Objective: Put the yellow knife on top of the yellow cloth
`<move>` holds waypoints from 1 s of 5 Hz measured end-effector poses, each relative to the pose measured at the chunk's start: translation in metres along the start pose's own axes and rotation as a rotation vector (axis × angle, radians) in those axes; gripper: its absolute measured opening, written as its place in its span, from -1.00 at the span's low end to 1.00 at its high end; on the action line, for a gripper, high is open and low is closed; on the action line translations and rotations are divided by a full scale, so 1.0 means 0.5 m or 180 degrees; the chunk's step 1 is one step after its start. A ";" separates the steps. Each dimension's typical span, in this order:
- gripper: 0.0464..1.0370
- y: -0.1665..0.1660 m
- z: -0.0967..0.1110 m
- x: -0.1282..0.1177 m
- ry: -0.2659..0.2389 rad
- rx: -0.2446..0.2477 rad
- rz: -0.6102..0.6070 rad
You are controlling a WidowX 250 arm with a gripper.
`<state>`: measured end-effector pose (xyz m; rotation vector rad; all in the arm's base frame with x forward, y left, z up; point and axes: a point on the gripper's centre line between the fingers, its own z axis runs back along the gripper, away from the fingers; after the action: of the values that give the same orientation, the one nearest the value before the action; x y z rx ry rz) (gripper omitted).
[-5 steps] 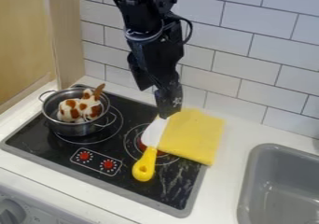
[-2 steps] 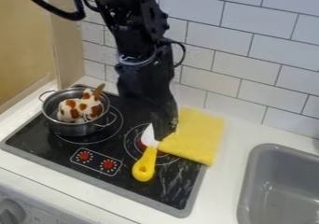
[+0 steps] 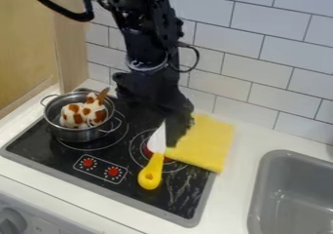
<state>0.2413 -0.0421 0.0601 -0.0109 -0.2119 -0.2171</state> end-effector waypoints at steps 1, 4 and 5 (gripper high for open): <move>0.92 -0.003 -0.016 -0.016 0.0083 -0.0022 0.0154; 0.92 -0.025 -0.092 -0.054 0.0332 -0.0088 0.0167; 0.81 -0.028 -0.104 -0.051 0.0253 -0.0120 0.0177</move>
<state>0.2247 -0.0523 0.0036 -0.0456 -0.1281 -0.1659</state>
